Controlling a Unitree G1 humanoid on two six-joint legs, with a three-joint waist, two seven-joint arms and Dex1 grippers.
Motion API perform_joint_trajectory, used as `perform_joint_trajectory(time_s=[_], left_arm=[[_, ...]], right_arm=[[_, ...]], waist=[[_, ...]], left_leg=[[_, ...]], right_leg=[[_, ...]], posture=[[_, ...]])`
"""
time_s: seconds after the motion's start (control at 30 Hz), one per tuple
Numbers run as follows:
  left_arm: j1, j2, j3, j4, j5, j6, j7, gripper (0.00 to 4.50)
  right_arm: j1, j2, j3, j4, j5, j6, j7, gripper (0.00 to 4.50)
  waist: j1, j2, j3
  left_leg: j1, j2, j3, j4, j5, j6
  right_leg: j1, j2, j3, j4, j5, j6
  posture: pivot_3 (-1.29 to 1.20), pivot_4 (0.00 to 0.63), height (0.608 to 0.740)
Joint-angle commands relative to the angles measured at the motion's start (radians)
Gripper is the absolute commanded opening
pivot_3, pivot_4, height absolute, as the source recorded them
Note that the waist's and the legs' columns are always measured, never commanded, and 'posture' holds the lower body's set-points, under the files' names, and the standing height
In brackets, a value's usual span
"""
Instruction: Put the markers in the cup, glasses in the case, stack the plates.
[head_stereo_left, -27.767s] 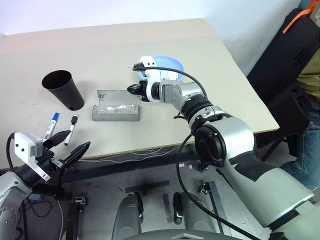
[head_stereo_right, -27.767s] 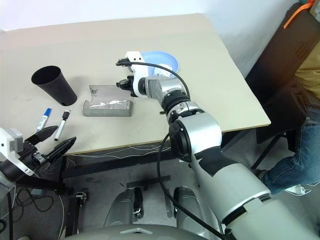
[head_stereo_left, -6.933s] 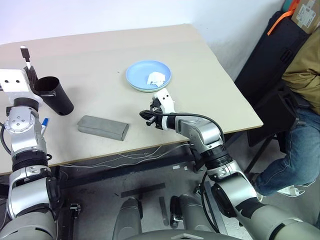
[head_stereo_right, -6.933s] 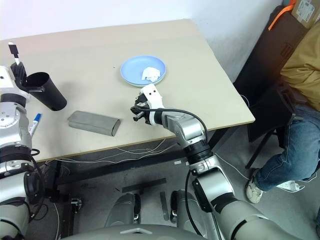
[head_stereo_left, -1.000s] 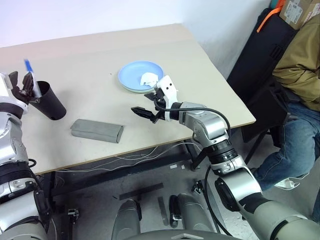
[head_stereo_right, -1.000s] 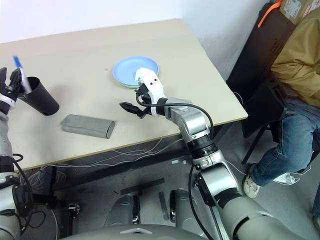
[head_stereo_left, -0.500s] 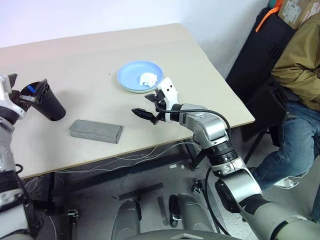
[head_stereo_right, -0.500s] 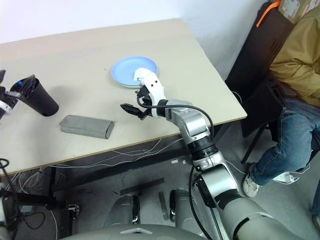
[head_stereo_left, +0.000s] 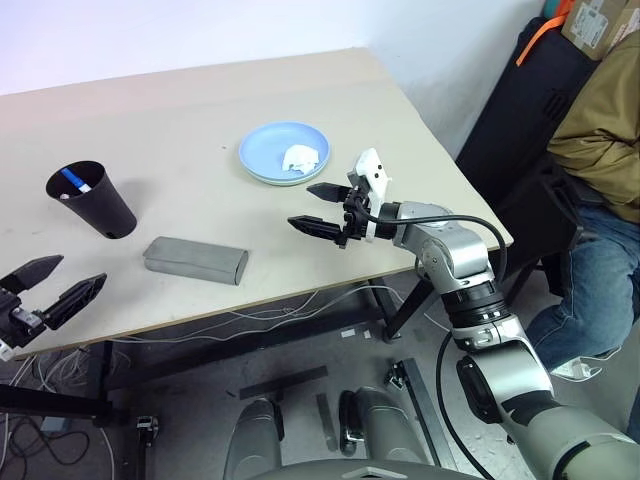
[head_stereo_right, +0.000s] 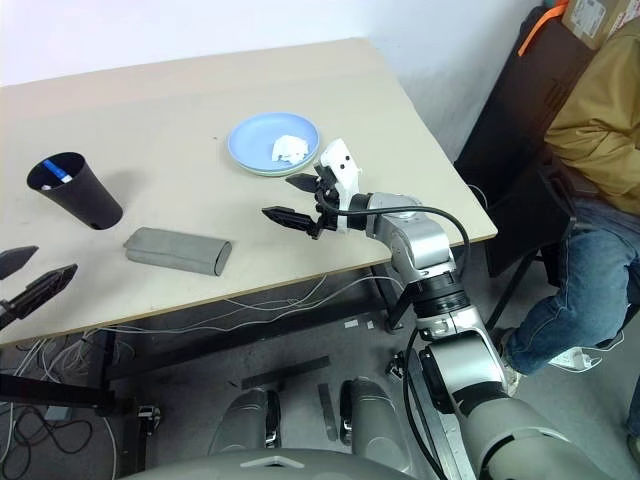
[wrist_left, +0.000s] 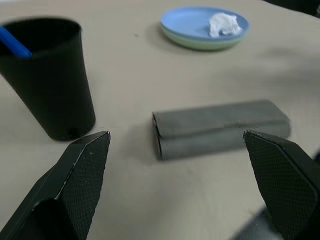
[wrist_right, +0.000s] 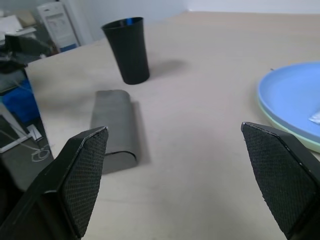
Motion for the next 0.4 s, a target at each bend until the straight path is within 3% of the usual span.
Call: perform_joint_trajectory(time_s=[0.03, 0.17, 0.4], left_arm=[[0.016, -0.028, 0.037, -0.011, -0.011, -0.029, 0.0, 4.46], [0.049, -0.075, 0.004, -0.035, 0.024, -0.058, 0.018, 4.46], [0.075, -0.126, -0.02, -0.058, 0.024, -0.087, 0.019, 4.46]], right_arm=[[-0.017, -0.022, -0.01, -0.015, 0.002, -0.044, 0.029, 4.5], [0.012, -0.071, -0.016, -0.059, 0.043, -0.033, 0.119, 4.5], [-0.035, -0.089, -0.003, 0.02, 0.013, -0.071, 0.152, 4.5]], waist=[[0.005, -0.001, 0.0], [0.016, -0.001, 0.0], [0.019, -0.001, 0.0]], left_leg=[[0.0, 0.0, 0.0, 0.0, 0.0, 0.0], [-0.001, -0.001, 0.001, 0.0, 0.0, 0.0], [-0.002, 0.0, 0.001, 0.0, -0.001, 0.001]], right_leg=[[0.0, 0.0, 0.0, 0.0, 0.0, 0.0], [0.0, -0.001, 0.0, -0.002, 0.0, 0.0], [0.0, 0.0, 0.0, -0.004, 0.0, 0.0]], posture=[[0.0, 0.15, 0.706], [0.0, 0.15, 0.706], [0.0, 0.15, 0.706]])
